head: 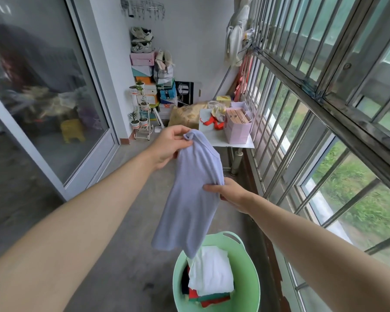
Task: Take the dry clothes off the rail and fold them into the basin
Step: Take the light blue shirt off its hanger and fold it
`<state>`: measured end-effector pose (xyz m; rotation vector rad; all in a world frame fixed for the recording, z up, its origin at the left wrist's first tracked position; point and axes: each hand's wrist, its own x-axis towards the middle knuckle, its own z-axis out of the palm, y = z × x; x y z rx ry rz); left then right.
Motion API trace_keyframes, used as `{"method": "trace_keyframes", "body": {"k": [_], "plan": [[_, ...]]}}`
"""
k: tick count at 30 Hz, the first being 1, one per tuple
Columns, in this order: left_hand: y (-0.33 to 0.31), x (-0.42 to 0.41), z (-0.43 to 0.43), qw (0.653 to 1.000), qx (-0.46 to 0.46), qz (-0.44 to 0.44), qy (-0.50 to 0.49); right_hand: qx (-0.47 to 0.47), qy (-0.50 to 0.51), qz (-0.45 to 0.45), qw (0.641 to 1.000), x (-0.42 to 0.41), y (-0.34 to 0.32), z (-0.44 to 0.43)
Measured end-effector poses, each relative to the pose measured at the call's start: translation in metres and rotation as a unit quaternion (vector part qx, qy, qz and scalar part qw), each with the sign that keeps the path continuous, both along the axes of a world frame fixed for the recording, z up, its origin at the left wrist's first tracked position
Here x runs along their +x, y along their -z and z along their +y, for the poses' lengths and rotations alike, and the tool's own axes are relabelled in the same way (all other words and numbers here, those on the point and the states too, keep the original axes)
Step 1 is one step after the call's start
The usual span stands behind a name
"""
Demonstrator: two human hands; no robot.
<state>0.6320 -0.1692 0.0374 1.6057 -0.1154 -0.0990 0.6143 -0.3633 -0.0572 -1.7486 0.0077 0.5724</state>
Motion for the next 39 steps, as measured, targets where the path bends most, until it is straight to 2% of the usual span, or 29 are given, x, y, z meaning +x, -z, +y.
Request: {"method": "trace_keyframes", "body": {"k": [5,7,9,12,14,16,18,20,22,24,27,32,35,39], "plan": [[0.002,-0.001,0.018,0.995,-0.075,0.024,-0.053,0.064,-0.009,0.047,0.997,0.000,-0.016,0.004],[-0.005,0.004,0.025,0.985,-0.143,0.012,-0.096,0.106,-0.019,0.068,0.992,0.003,-0.030,0.011],[-0.006,0.009,0.036,0.970,-0.225,0.013,-0.088,0.142,-0.011,0.085,0.986,0.007,-0.047,0.017],[0.022,-0.002,0.032,0.965,-0.226,0.133,-0.007,0.166,0.008,0.095,0.982,0.015,-0.064,0.023],[0.054,-0.016,0.020,0.954,-0.215,0.204,0.040,0.149,0.023,0.092,0.984,0.018,-0.066,0.023],[0.075,-0.025,0.011,0.954,-0.173,0.233,0.072,0.101,0.044,0.082,0.990,0.021,-0.061,0.018],[0.086,-0.025,0.009,0.966,-0.076,0.233,0.077,0.056,0.067,0.093,0.992,0.022,-0.049,0.010],[0.090,-0.021,0.010,0.971,0.011,0.237,0.034,-0.001,0.073,0.114,0.991,0.019,-0.038,0.005],[0.091,-0.019,0.009,0.972,0.024,0.231,-0.015,-0.054,0.085,0.144,0.984,0.015,-0.030,0.002],[0.090,-0.017,0.007,0.981,0.028,0.191,-0.016,-0.062,0.090,0.177,0.978,0.012,-0.021,0.000],[0.091,-0.016,0.007,0.988,0.098,0.119,-0.006,-0.052,0.028,0.202,0.978,0.010,-0.012,-0.004],[0.094,-0.015,0.011,0.982,0.146,0.106,-0.063,0.030,0.023,0.111,0.993,0.012,-0.002,0.000],[0.096,-0.013,0.021,0.977,0.145,0.144,-0.057,-0.034,-0.031,0.033,0.998,0.011,0.000,0.007],[0.099,-0.013,0.023,0.947,0.286,0.144,0.002,-0.182,-0.075,-0.078,0.977,0.013,0.003,0.018]]}}
